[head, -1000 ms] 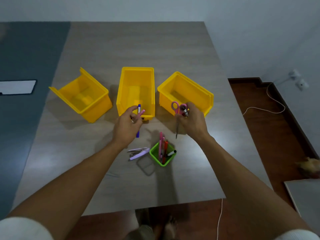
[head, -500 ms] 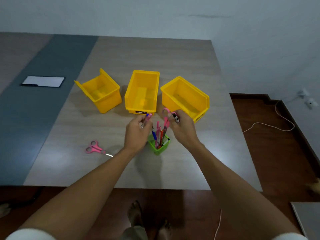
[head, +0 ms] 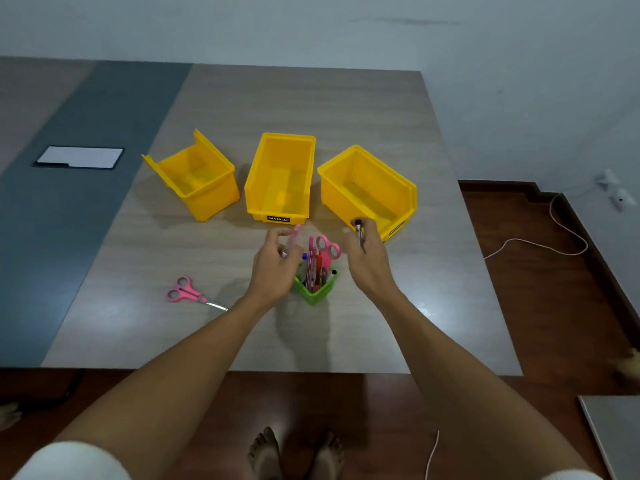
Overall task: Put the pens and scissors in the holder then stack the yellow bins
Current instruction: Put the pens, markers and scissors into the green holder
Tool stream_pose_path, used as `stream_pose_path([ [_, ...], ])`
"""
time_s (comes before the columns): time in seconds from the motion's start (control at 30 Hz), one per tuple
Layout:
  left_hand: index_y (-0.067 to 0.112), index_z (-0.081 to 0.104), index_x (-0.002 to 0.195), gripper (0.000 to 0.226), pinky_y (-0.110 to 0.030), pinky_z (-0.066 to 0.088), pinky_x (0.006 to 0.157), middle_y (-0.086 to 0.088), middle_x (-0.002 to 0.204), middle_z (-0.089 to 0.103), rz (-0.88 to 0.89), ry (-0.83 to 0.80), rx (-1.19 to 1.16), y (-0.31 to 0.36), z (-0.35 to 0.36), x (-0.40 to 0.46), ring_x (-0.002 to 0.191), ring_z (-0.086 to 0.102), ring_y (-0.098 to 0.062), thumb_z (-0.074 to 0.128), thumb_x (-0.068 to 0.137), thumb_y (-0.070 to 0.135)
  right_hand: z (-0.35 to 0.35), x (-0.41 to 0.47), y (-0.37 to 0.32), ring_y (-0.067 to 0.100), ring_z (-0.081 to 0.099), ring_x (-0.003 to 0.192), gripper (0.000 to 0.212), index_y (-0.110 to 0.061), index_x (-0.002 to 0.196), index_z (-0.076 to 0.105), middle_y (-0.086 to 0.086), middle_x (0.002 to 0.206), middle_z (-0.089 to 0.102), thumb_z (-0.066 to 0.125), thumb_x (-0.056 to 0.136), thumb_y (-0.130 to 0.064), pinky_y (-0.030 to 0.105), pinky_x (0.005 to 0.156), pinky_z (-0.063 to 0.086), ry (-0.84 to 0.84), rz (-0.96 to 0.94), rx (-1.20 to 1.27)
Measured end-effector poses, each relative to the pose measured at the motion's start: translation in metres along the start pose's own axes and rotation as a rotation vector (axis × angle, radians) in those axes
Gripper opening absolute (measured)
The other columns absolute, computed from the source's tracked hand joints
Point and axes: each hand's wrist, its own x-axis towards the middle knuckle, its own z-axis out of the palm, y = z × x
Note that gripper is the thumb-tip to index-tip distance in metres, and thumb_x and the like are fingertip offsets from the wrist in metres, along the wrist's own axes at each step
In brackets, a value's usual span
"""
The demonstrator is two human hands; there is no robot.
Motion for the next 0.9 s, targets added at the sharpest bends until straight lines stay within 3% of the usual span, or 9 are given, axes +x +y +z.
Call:
stream_pose_path([
  [0.07,0.026,0.057,0.103,0.01,-0.038,0.036,0.055,0.004,0.065,0.044,0.006,0.013,-0.124,0.008,-0.007,0.004,0.056,0.041,-0.015,0.048,0.104,0.029,-0.001,0.003,-0.012,0.016,0.043,0.076,0.021,-0.016,0.112,0.058,-0.003,0.085,0.049,0.042,0.104,-0.027,0.035,0.067,0.036,0.049,-0.016,0.039],
  [0.1,0.027,0.057,0.104,0.012,-0.04,0.038,0.055,0.004,0.065,0.043,-0.012,0.024,-0.177,0.012,-0.009,0.007,0.055,0.041,-0.014,0.046,0.105,0.028,-0.001,0.004,-0.018,0.017,0.043,0.075,0.023,-0.016,0.111,0.058,-0.003,0.084,0.048,0.04,0.103,-0.027,0.037,0.066,0.036,0.057,-0.016,0.052],
  [0.17,0.023,0.056,0.114,0.012,-0.044,0.052,0.063,0.0,0.075,0.051,-0.036,0.041,-0.248,0.024,-0.013,0.01,0.064,0.054,-0.015,0.046,0.108,0.025,-0.002,0.002,-0.033,0.015,0.047,0.074,0.016,-0.019,0.105,0.06,-0.002,0.083,0.052,0.046,0.103,-0.025,0.041,0.066,0.042,0.031,-0.014,0.083],
  [0.23,0.02,0.056,0.118,0.014,-0.044,0.055,0.071,-0.003,0.085,0.058,-0.013,0.064,-0.277,0.034,-0.015,0.009,0.078,0.062,-0.02,0.051,0.107,0.026,-0.003,-0.007,-0.044,0.007,0.053,0.075,0.009,-0.021,0.106,0.062,-0.006,0.084,0.059,0.056,0.101,-0.016,0.034,0.07,0.048,0.015,-0.048,0.081],
  [0.37,0.013,0.062,0.109,0.016,-0.03,0.046,0.064,-0.003,0.082,0.059,0.12,0.089,-0.14,0.031,-0.013,-0.003,0.069,0.053,-0.011,0.059,0.103,0.027,0.002,-0.028,-0.039,0.012,0.066,0.083,0.017,-0.019,0.113,0.064,-0.01,0.086,0.066,0.067,0.096,-0.018,0.038,0.073,0.058,0.011,-0.097,-0.024],
  [0.5,0.014,0.065,0.109,0.018,-0.026,0.05,0.069,0.006,0.087,0.065,0.136,0.086,-0.021,0.017,-0.006,-0.018,0.079,0.059,-0.008,0.063,0.1,0.03,0.008,-0.037,-0.021,0.015,0.067,0.089,0.016,-0.017,0.106,0.07,-0.003,0.094,0.074,0.067,0.098,-0.031,0.045,0.075,0.057,0.014,-0.159,-0.179],
  [0.63,0.016,0.067,0.118,0.022,-0.035,0.058,0.077,0.006,0.092,0.067,0.104,0.068,0.035,0.001,0.0,-0.024,0.082,0.061,-0.008,0.065,0.099,0.026,0.015,-0.038,-0.004,0.021,0.06,0.091,0.021,-0.018,0.112,0.073,0.003,0.099,0.067,0.065,0.097,-0.03,0.047,0.077,0.054,0.011,-0.173,-0.325],
  [0.77,0.016,0.061,0.136,0.041,-0.034,0.059,0.079,0.0,0.102,0.069,0.078,0.038,0.093,-0.007,-0.001,-0.024,0.089,0.066,-0.014,0.065,0.099,0.03,0.016,-0.037,-0.005,0.019,0.057,0.093,0.031,-0.018,0.128,0.064,0.007,0.108,0.058,0.06,0.1,-0.03,0.039,0.074,0.053,0.064,-0.115,-0.337],
  [0.9,0.016,0.071,0.112,0.022,-0.043,0.059,0.082,-0.004,0.1,0.073,0.046,0.123,0.171,-0.019,-0.02,-0.025,0.09,0.069,-0.021,0.06,0.098,0.028,0.025,-0.041,-0.02,0.013,0.053,0.084,0.023,-0.012,0.121,0.065,0.006,0.1,0.06,0.057,0.102,-0.023,0.032,0.069,0.048,0.143,-0.248,-0.301],
])
